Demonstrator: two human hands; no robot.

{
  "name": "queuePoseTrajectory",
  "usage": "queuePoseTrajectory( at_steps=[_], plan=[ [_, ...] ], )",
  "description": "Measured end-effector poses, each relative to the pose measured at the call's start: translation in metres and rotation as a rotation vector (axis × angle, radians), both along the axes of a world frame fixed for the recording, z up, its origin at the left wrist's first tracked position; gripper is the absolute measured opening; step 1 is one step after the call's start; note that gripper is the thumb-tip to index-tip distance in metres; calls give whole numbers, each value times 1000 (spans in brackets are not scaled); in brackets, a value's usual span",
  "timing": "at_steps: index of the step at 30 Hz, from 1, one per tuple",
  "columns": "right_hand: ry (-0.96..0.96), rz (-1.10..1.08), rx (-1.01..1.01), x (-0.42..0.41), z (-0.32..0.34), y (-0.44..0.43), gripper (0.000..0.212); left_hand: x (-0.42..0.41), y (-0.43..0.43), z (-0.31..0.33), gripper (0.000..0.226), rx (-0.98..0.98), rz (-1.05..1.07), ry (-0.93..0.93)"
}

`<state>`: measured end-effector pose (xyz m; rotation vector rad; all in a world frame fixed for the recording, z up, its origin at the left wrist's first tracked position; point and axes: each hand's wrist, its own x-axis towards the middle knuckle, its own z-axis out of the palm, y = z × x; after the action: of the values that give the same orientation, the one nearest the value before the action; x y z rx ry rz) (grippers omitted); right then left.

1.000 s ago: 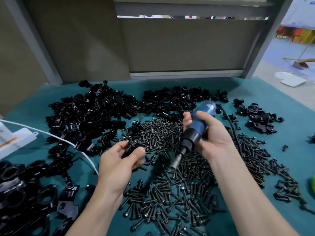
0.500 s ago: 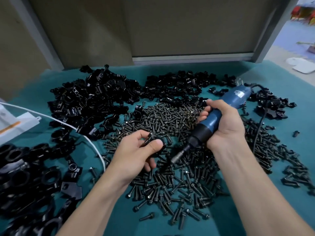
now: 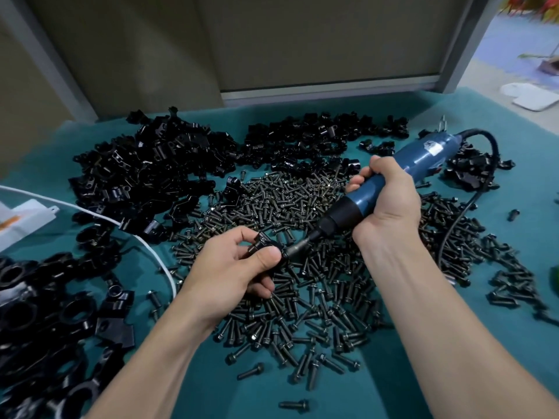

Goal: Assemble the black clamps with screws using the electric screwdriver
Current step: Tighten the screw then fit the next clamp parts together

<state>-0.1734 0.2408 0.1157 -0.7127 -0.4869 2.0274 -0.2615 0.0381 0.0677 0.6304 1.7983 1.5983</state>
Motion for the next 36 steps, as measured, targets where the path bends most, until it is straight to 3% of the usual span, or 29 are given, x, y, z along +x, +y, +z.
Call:
queuePoseTrajectory(
  at_steps=[13,26,36],
  plan=[
    [16,19,90,-8,-5,-5,16,0,-1,-2,22,-82,87,106],
    [33,17,121,-8,-3,-7,17,7,0,1,22,-68,173,65],
    [14,23,201,-11,-1,-12,17,6,-3,2,19,-78,128,147]
  ],
)
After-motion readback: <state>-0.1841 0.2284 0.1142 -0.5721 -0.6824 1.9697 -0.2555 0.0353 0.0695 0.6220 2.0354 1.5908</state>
